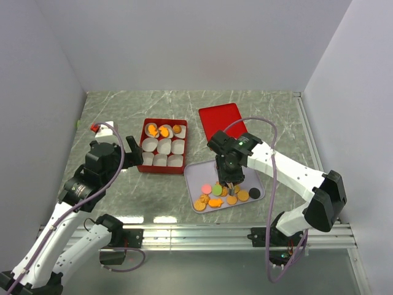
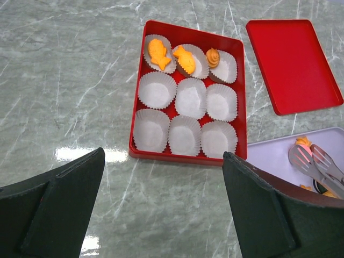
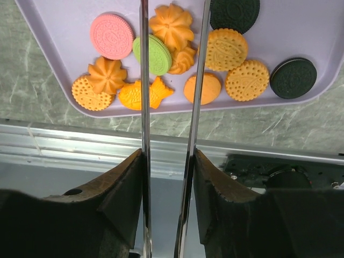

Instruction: Pack the cookies

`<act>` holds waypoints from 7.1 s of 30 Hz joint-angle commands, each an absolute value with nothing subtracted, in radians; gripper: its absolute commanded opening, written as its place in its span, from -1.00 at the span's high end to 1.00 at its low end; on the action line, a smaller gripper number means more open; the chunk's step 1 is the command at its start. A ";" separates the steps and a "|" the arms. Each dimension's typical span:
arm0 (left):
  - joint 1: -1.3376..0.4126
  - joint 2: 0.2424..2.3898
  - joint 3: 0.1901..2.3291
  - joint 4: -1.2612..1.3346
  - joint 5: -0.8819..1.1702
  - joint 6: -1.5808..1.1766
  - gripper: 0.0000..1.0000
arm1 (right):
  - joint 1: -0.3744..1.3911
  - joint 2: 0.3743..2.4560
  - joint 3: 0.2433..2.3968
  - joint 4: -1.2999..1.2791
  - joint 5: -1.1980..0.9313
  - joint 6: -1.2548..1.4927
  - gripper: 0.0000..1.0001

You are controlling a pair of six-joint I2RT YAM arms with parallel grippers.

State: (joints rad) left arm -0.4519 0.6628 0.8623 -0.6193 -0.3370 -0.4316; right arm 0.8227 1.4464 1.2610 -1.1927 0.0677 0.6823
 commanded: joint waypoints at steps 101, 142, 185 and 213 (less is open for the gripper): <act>-0.449 0.055 0.532 -0.316 -0.534 -0.118 -0.99 | 0.856 2.206 2.362 -1.062 -0.161 0.566 -0.01; -0.453 0.032 0.522 -0.314 -0.439 -0.081 -0.99 | 0.838 1.221 1.241 -1.109 0.222 0.768 0.00; -0.476 0.014 0.522 -0.322 -0.431 -0.075 -0.99 | 0.838 1.393 1.186 -1.040 0.173 0.779 0.14; -0.479 0.015 0.522 -0.318 -0.448 -0.077 -0.99 | 0.839 1.468 1.652 -1.164 0.112 0.739 0.25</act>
